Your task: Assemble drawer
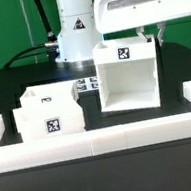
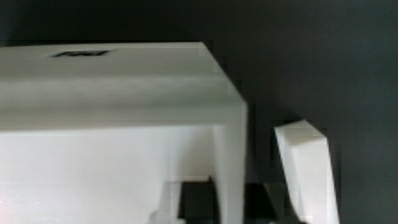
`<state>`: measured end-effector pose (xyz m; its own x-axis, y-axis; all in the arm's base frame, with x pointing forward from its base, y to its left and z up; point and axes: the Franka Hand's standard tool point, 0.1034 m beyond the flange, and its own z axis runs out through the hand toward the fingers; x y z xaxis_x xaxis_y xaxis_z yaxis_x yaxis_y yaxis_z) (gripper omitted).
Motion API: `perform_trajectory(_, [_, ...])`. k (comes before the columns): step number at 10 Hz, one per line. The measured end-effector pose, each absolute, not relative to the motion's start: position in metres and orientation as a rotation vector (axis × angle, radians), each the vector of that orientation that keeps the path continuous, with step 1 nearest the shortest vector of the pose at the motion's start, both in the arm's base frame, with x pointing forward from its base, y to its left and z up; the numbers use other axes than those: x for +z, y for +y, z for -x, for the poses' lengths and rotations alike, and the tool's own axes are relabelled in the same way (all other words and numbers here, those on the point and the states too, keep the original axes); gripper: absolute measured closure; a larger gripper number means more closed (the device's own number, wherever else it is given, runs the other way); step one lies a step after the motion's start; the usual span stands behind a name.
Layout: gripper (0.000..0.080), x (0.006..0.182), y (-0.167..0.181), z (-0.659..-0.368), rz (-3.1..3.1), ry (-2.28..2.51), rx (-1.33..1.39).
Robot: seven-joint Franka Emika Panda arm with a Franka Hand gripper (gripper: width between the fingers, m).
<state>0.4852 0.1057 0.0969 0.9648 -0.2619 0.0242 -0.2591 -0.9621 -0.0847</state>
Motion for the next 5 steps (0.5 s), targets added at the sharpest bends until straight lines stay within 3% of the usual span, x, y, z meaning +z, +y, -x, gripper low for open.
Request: perform_trajectory(5, [0.0760,0.098,0.101,-0.553,2.997,0.452,-0.151])
